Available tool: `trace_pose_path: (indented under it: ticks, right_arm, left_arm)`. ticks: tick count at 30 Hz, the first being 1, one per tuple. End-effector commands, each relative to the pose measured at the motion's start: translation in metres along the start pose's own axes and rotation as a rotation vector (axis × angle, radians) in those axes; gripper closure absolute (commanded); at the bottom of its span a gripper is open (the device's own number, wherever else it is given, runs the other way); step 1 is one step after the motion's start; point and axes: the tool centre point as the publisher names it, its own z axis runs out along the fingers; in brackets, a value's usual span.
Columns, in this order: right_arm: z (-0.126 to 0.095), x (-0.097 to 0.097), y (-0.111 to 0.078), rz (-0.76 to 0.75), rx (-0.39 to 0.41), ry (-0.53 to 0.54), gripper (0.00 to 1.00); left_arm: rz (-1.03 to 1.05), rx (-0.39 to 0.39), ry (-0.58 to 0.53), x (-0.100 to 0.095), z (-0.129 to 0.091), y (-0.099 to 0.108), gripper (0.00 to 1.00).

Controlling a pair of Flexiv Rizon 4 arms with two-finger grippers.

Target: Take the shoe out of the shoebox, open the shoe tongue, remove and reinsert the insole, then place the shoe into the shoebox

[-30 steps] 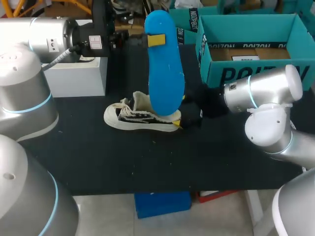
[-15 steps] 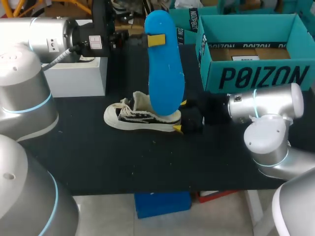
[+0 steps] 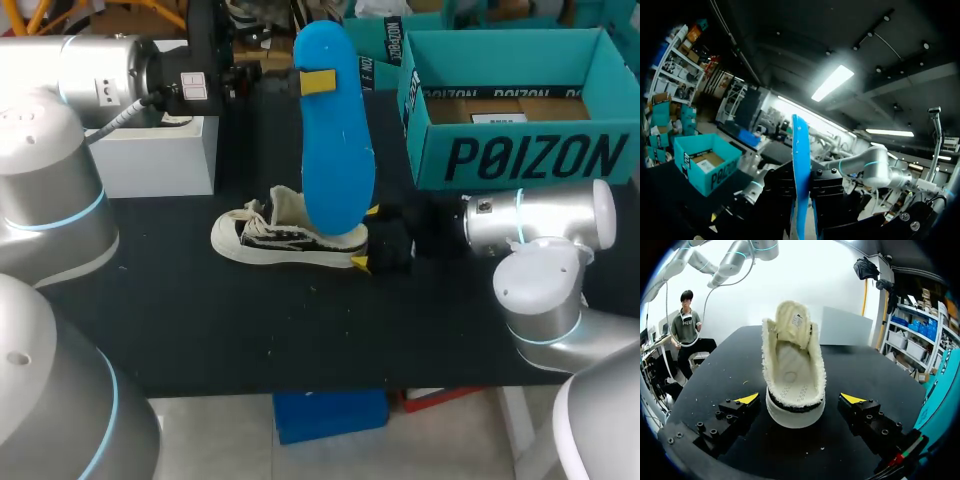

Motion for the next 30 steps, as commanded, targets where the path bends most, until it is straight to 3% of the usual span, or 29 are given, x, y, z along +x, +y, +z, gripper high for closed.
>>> trace_pose_path:
  ticks: [1, 7, 13, 16, 19, 30]
  right_arm:
    - [-0.002, 0.000, 0.001, 0.003, 0.012, 0.004, 0.00]
    - [-0.009, -0.005, 0.007, 0.005, 0.128, 0.038, 0.00]
    - [-0.017, -0.015, 0.026, -0.012, 0.323, 0.071, 0.00]
    - [-0.018, -0.019, 0.035, -0.017, 0.460, 0.098, 0.00]
    - [-0.016, -0.022, 0.041, -0.016, 0.525, 0.106, 0.00]
    - [0.019, -0.027, 0.052, -0.016, 0.915, 0.151, 0.00]
  left_arm:
    - [0.001, 0.002, -0.004, 0.000, 0.001, 0.001, 1.00]
    - [0.001, 0.002, -0.004, 0.000, 0.001, 0.001, 1.00]
    - [0.001, 0.002, -0.004, 0.000, 0.001, 0.001, 1.00]
    - [0.001, 0.002, -0.004, 0.000, 0.001, 0.001, 1.00]
    - [0.001, 0.002, -0.004, 0.000, 0.001, 0.001, 1.00]
    - [0.001, 0.002, -0.004, 0.000, 0.001, 0.001, 1.00]
